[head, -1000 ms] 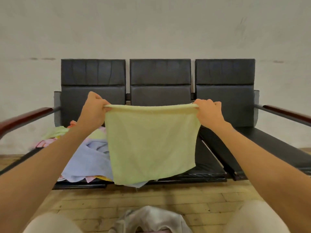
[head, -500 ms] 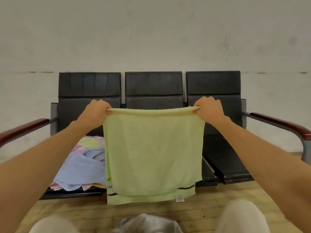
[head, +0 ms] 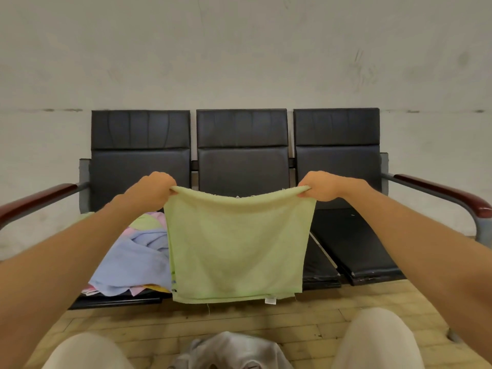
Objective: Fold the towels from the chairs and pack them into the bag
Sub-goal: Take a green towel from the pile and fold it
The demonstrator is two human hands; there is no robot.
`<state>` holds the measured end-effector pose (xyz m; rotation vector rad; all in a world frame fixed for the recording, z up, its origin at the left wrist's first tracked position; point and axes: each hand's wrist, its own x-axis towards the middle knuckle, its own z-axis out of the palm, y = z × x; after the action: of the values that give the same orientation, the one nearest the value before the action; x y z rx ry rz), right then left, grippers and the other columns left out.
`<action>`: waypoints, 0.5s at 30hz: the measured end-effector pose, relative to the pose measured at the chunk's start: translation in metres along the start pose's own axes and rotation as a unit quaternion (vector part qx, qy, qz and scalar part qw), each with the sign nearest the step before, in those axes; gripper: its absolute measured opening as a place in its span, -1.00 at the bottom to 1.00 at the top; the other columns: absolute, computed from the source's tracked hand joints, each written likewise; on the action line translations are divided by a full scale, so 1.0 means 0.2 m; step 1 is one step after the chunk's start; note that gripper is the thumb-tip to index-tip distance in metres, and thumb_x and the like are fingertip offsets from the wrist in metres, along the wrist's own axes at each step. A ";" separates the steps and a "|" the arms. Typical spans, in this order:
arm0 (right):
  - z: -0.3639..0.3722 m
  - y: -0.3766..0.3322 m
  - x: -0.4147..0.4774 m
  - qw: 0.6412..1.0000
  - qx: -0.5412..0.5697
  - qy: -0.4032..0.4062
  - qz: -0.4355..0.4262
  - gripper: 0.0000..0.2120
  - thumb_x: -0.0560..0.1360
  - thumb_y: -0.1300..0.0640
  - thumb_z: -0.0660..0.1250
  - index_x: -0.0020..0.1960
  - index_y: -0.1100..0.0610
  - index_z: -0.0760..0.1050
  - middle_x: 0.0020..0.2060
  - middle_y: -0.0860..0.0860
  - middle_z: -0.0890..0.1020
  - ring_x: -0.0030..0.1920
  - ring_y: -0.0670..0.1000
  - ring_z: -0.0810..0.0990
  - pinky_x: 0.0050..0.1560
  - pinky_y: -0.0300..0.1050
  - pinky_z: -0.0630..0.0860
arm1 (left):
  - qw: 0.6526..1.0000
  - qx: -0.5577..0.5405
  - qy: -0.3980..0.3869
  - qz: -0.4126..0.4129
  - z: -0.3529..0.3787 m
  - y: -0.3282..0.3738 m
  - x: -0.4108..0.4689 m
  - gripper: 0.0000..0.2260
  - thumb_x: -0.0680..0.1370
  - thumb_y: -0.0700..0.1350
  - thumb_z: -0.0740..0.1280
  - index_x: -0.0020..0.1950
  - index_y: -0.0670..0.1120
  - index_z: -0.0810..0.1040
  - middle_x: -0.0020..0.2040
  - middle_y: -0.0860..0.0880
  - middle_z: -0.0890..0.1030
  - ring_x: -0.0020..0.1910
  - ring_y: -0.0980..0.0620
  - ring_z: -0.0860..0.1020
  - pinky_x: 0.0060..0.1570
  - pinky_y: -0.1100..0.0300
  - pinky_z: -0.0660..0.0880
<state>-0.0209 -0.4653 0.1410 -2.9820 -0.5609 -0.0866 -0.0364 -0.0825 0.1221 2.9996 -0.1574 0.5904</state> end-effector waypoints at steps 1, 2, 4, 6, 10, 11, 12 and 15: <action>0.00 0.00 0.00 1.000 -0.008 -0.017 -0.001 -0.74 0.64 0.14 0.20 -0.02 0.27 0.59 -0.17 0.09 0.59 -0.14 0.06 0.55 -0.05 -0.08 0.47 | 1.000 0.007 -0.003 -0.001 0.01 0.00 0.00 -0.86 0.59 -0.26 0.22 -0.04 -0.20 0.57 -0.12 -0.14 0.57 -0.17 -0.10 0.56 -0.04 0.05 0.55; 0.01 0.00 0.00 1.000 -0.022 -0.023 -0.001 -0.77 0.63 0.15 0.22 -0.02 0.25 0.60 -0.19 0.05 0.58 -0.15 0.03 0.55 -0.06 -0.11 0.47 | 1.000 0.012 -0.003 0.000 0.01 0.00 0.00 -0.87 0.59 -0.25 0.23 -0.04 -0.20 0.57 -0.13 -0.14 0.57 -0.17 -0.11 0.57 -0.04 0.03 0.57; 0.02 0.00 0.02 0.999 -0.052 -0.007 0.009 -0.85 0.57 0.17 0.31 0.03 0.19 0.62 -0.22 -0.05 0.57 -0.12 -0.01 0.56 0.00 -0.11 0.51 | 1.000 0.012 -0.002 0.002 0.02 0.01 0.00 -0.85 0.60 -0.22 0.24 -0.04 -0.22 0.59 -0.14 -0.16 0.59 -0.17 -0.13 0.58 -0.04 0.02 0.58; 0.03 0.00 0.03 0.997 -0.062 0.025 0.027 -0.84 0.49 0.16 0.43 0.05 0.17 0.64 -0.17 -0.04 0.60 -0.08 0.00 0.59 0.07 -0.06 0.56 | 1.000 0.003 0.005 0.002 0.02 0.03 0.01 -0.85 0.60 -0.22 0.26 -0.04 -0.21 0.61 -0.14 -0.16 0.61 -0.18 -0.12 0.59 -0.02 0.05 0.58; 0.03 0.00 0.02 0.994 -0.062 0.060 0.063 -0.80 0.36 0.13 0.56 -0.08 0.11 0.60 -0.13 0.01 0.63 -0.07 0.03 0.59 0.13 0.06 0.53 | 1.000 -0.012 0.019 0.011 0.03 0.04 0.01 -0.87 0.56 -0.24 0.33 0.03 -0.16 0.66 -0.14 -0.10 0.63 -0.20 -0.06 0.59 -0.02 0.09 0.58; 0.04 0.01 0.02 0.994 -0.056 0.066 0.071 -0.78 0.34 0.13 0.57 -0.13 0.08 0.55 -0.14 0.01 0.61 -0.06 0.04 0.57 0.16 0.09 0.50 | 0.999 -0.018 0.024 0.010 0.03 0.04 0.01 -0.88 0.55 -0.25 0.34 0.02 -0.16 0.67 -0.16 -0.09 0.63 -0.22 -0.05 0.59 -0.03 0.10 0.58; 0.04 0.01 0.01 0.993 -0.048 0.072 0.077 -0.74 0.32 0.13 0.58 -0.17 0.07 0.49 -0.15 0.00 0.59 -0.07 0.04 0.55 0.16 0.12 0.47 | 0.999 -0.025 0.027 0.009 0.03 0.03 0.01 -0.88 0.54 -0.25 0.36 0.01 -0.17 0.67 -0.17 -0.08 0.62 -0.23 -0.04 0.59 -0.03 0.10 0.58; 0.06 0.03 0.00 0.994 -0.021 0.078 0.068 -0.72 0.29 0.12 0.59 -0.21 0.03 0.47 -0.20 -0.04 0.56 -0.08 0.04 0.53 0.15 0.13 0.46 | 0.999 -0.040 0.031 0.007 0.02 0.04 -0.01 -0.89 0.50 -0.28 0.40 0.00 -0.18 0.67 -0.18 -0.08 0.62 -0.22 -0.04 0.59 -0.02 0.08 0.59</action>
<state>-0.0188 -0.4698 0.1276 -3.0078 -0.3403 -0.3199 -0.0370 -0.0901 0.1184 2.9017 -0.1929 0.6603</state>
